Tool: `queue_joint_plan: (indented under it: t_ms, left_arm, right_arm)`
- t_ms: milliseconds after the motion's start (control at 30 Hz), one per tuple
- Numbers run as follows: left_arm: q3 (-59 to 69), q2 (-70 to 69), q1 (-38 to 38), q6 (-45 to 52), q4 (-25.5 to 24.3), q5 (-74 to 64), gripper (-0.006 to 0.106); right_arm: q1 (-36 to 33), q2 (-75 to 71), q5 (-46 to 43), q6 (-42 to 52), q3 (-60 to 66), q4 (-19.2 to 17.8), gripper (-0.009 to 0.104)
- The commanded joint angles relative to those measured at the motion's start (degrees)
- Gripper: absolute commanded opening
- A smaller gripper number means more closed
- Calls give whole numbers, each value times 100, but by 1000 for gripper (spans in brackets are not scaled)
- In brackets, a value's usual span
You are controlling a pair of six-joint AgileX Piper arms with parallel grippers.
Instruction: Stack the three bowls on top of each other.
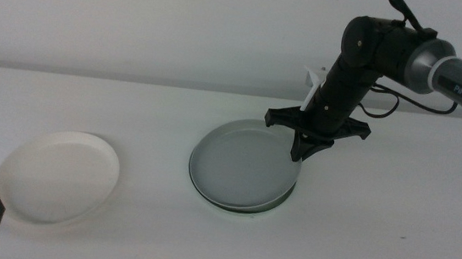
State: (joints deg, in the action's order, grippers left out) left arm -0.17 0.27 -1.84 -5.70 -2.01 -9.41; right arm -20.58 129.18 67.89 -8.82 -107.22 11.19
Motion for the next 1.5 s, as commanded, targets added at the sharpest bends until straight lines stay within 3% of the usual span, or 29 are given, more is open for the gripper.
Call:
queue_joint_plan:
  t_ms: [0, 100, 400, 500, 567, 667, 833, 967, 1067, 1233, 1467]
  left_arm:
    - [230, -235, 7, -16, 40, 87, 94]
    - [230, -235, 7, -16, 40, 87, 94]
    - [230, -235, 7, -16, 40, 87, 94]
    - [230, -235, 7, -16, 40, 87, 94]
    - [230, -235, 7, -16, 40, 87, 94]
    - [230, -235, 7, -30, 40, 87, 94]
    - [230, -235, 7, -28, 40, 87, 94]
    - [230, -235, 7, -28, 40, 87, 94]
    - [230, -235, 7, -16, 40, 87, 94]
    - [230, -235, 7, -16, 40, 87, 94]
    - [230, -235, 7, -16, 40, 87, 94]
  right_arm:
    - [-10, 0, 4, -39, -4, -54, 9]
    - [-10, -10, -18, -16, -4, -41, 23]
    - [76, -993, 290, 571, -4, -38, 92]
    - [46, -1583, 553, 919, 20, 21, 93]
    - [-54, -2071, 555, 1270, 247, 339, 93]
    - [-379, -3037, -212, 1673, 1193, 601, 93]
    - [-1116, -4565, -1768, 1673, 2993, 129, 93]
    - [-1424, -5271, -2343, 1673, 3950, 88, 93]
    - [-1424, -5513, -2334, 1463, 4222, -53, 93]
    - [-1424, -5524, -1608, 572, 4240, -836, 93]
    - [-1424, -5990, -1347, 405, 4604, -964, 93]
